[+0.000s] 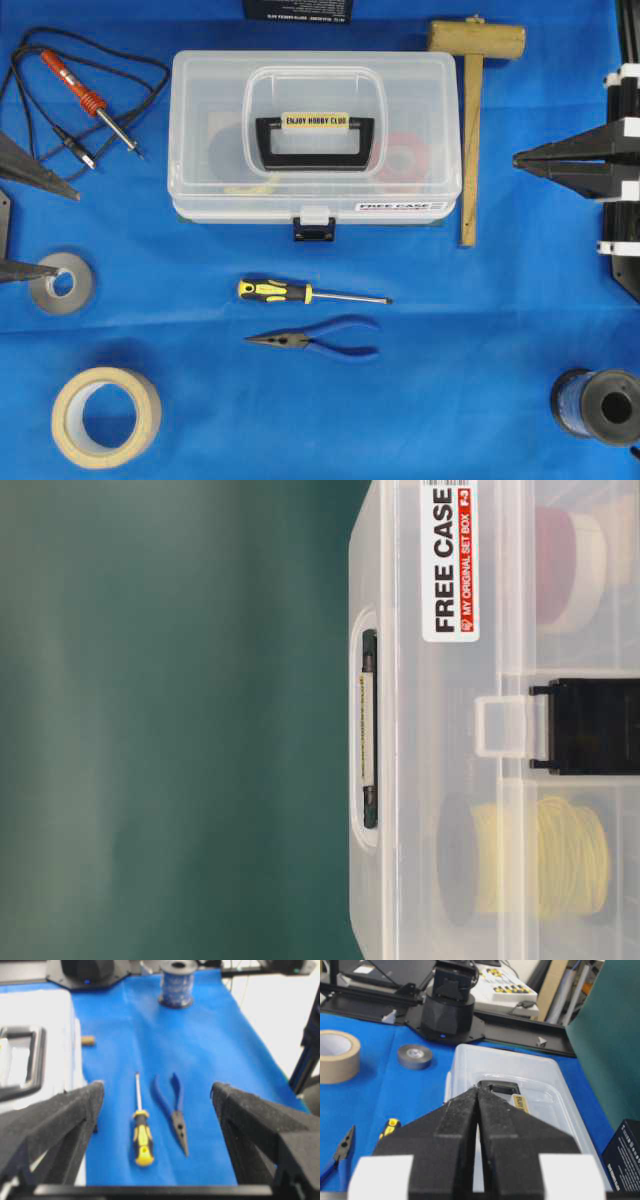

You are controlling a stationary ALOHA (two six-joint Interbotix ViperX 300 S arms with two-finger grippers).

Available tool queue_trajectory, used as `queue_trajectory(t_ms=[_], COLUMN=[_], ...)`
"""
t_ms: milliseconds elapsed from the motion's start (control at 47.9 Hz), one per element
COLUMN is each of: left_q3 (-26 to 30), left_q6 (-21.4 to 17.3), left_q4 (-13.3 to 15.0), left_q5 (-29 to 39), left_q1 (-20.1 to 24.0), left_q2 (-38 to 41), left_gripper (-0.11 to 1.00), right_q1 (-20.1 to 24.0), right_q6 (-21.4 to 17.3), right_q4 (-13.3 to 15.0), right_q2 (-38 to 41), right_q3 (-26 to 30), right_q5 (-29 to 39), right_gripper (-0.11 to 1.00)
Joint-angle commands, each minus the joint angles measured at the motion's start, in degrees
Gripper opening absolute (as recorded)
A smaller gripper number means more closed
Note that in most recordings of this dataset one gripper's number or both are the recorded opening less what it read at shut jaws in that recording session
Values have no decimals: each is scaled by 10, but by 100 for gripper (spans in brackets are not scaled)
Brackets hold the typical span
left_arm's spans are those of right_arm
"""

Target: Close the tool box with the left arm.

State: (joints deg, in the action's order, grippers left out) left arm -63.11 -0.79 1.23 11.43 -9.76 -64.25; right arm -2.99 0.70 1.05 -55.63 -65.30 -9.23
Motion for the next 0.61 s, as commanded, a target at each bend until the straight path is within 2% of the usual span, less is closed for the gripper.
queue_trajectory(t_ms=[0, 125, 251, 585], left_q3=[-37, -105, -149, -177], left_q6=[-1, -1, -1, 0], left_q4=[1, 3, 4, 7], left_q5=[-40, -98, -134, -145], left_q1=[-1, -1, -1, -1], left_q2=[-24, -57, -74, -74], left_gripper=[86, 86, 86, 86], right_q1=[-1, -1, -1, -1], right_q6=[-1, -1, -1, -2], right_q4=[0, 1, 0, 0], right_q2=[1, 1, 2, 1], right_q3=[18, 17, 17, 17], right_q5=[-3, -3, -1, 0], right_gripper=[0, 0, 0, 0])
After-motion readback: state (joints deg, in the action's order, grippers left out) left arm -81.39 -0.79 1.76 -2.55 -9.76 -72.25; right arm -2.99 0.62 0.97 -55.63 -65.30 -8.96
